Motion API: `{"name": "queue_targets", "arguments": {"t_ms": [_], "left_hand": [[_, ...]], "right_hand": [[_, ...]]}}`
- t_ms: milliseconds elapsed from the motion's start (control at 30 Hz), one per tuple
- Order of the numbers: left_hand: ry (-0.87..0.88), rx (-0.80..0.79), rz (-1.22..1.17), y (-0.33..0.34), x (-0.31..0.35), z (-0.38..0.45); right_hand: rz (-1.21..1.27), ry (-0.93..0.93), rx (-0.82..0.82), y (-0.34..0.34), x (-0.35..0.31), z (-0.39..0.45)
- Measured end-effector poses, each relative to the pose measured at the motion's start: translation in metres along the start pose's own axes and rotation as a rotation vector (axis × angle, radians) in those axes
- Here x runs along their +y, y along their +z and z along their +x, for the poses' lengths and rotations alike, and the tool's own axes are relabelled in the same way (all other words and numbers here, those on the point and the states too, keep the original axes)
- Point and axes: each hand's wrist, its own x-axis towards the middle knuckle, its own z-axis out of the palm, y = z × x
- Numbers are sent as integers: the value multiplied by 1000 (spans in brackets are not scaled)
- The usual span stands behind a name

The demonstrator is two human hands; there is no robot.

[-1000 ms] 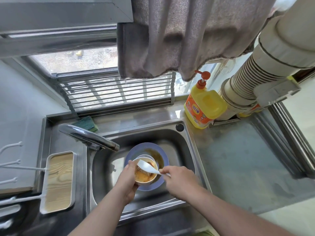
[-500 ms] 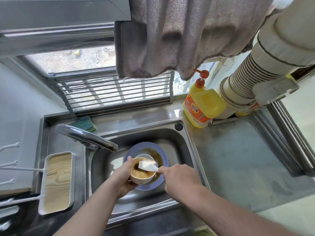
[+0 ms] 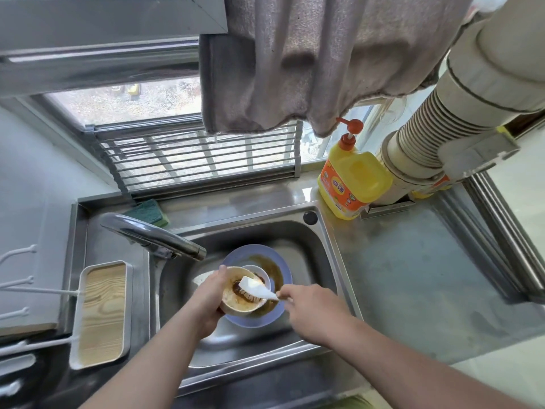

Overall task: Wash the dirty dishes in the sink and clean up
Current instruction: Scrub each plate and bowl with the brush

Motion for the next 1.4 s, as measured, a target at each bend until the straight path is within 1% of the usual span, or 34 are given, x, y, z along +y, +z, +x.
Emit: {"name": "queue_targets", "arguments": {"t_ms": [67, 100, 133, 167, 233, 300, 367, 433, 500, 567, 633, 700, 767, 833, 900, 967, 1033, 1067, 1100, 1167, 1233, 1267, 1300, 1367, 1400], "left_hand": [[49, 74, -58, 3, -5, 0], [45, 94, -93, 6, -10, -1], [4, 89, -163, 8, -15, -2], [-53, 73, -251, 11, -20, -3], [-135, 53, -393, 17, -22, -11], [-134, 23, -449, 22, -22, -15], [-61, 36, -428, 22, -24, -13], [22, 67, -400, 23, -22, -13], [33, 75, -446, 30, -21, -18], [38, 70, -482, 38, -22, -27], [52, 74, -491, 43, -26, -32], [76, 106, -462, 40, -26, -32], [115, 139, -381, 32, -20, -29], [166, 146, -293, 27, -15, -23], [197, 154, -229, 27, -15, -21], [162, 158, -222, 33, -20, -25], [123, 139, -276, 39, -24, -30], [119, 129, -296, 41, -25, -32], [124, 121, -301, 40, -25, -32], [154, 125, -267, 36, -22, -28], [200, 129, -211, 30, -17, -22], [219, 119, -195, 29, -15, -20], [233, 107, -193, 29, -15, -19], [240, 81, -201, 35, -17, -22], [237, 65, -208, 39, -20, -24]], "right_hand": [[287, 38, -84, 7, 0, -3], [392, 32, -118, 8, -3, -4], [438, 19, -136, 9, -8, -4], [451, 8, -131, 10, -12, -4], [419, 13, -65, 11, -17, -1], [310, 45, 26, 13, -14, 3], [175, 62, 67, 16, -6, 3], [149, 71, 13, 19, -1, -1], [275, 61, -63, 21, -6, -5], [417, 50, -100, 19, -17, -4], [456, 60, -43, 17, -20, 4], [341, 74, 37, 16, -16, 9], [221, 56, 85, 17, -7, 4], [202, 34, 70, 20, -5, -2], [288, 24, -2, 22, -10, -6], [444, 39, -71, 23, -20, -5], [571, 59, -56, 23, -23, 3], [589, 72, -31, 23, -20, 6], [566, 86, -3, 23, -16, 7], [394, 89, 59, 22, -3, 4], [287, 63, 78, 25, 8, -4], [314, 60, 54, 26, 10, -7], [403, 58, 21, 29, 9, -8], [723, 102, -83, 33, -2, -6], [902, 162, -137, 34, -7, -4]]}}
